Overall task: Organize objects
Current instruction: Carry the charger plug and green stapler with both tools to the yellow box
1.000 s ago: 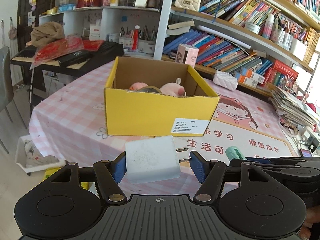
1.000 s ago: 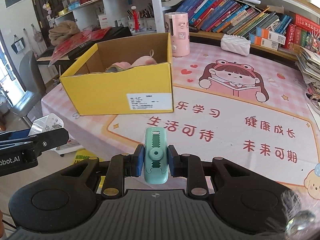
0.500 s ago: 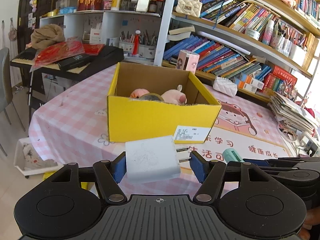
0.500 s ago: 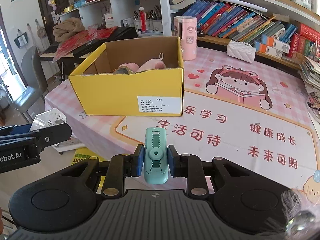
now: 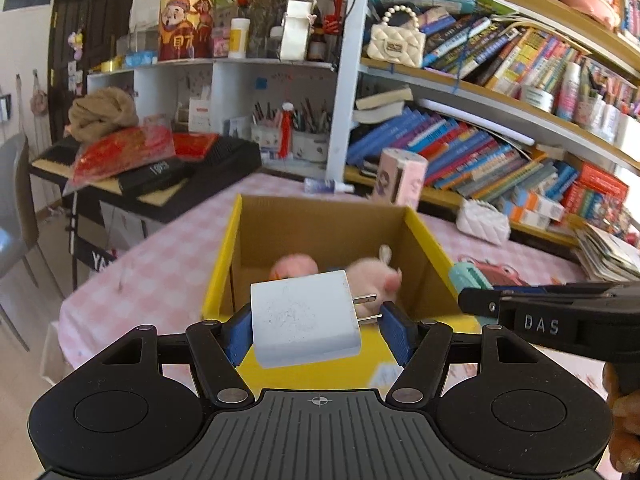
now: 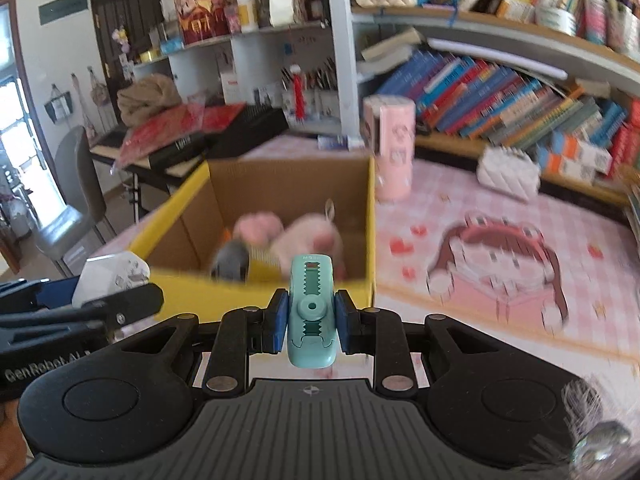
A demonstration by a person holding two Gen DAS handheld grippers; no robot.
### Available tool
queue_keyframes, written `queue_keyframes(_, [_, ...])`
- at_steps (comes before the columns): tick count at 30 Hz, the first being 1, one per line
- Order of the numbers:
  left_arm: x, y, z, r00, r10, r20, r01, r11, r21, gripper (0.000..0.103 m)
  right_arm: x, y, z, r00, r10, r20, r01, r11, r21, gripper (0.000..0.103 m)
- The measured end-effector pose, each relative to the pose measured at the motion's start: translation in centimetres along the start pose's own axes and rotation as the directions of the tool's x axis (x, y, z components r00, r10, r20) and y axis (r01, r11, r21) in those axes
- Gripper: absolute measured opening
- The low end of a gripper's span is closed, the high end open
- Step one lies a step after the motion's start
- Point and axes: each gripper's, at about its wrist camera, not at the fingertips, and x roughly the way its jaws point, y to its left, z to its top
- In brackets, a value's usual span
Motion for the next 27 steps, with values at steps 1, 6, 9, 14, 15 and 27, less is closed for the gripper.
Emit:
queue_keyframes(1, [0.8,-0.1,0.4,1.0,0.011,0.002,-0.011,1.0,-0.001,0.066,0.6,-0.1,0.7,1.0,0.007,0.006,-0.007,1.0,-0.007,0.023])
queue_keyframes(6, [4.4,-0.6,1.7,0.999,0.049,-0.022,-0.05,0.999,-0.001,0.066,4.3,-0.7,4.0,0.999,0.044,0.008,-0.044,0.998,-0.048,0.023])
queue_keyframes(9, [6.4,-0.9,1.8,0.997,0.059,-0.053,-0.059,0.998,-0.003,0.066,6.8,-1.0,5.3,0.997,0.074,-0.02,-0.075,0.995,-0.067,0.023])
queue_keyframes(14, [9.1,-1.1,1.6,0.989,0.041,-0.142,-0.047,0.998,-0.042,0.066,11.2,-0.8,6.9,0.989,0.115,-0.093,-0.124,0.987,-0.105,0.023])
queue_keyframes(15, [9.5,-1.1,1.4,0.987,0.039,-0.156,-0.046,0.998,-0.042,0.066,11.9,-0.6,7.1,0.988,0.117,-0.103,-0.129,0.985,-0.112,0.023])
queue_keyframes(27, [11.9,-1.7,0.5,0.968,0.078,-0.239,-0.076,0.997,0.018,0.066,18.7,1.9,7.5,0.945,0.19,-0.266,-0.25,0.945,-0.212,0.023])
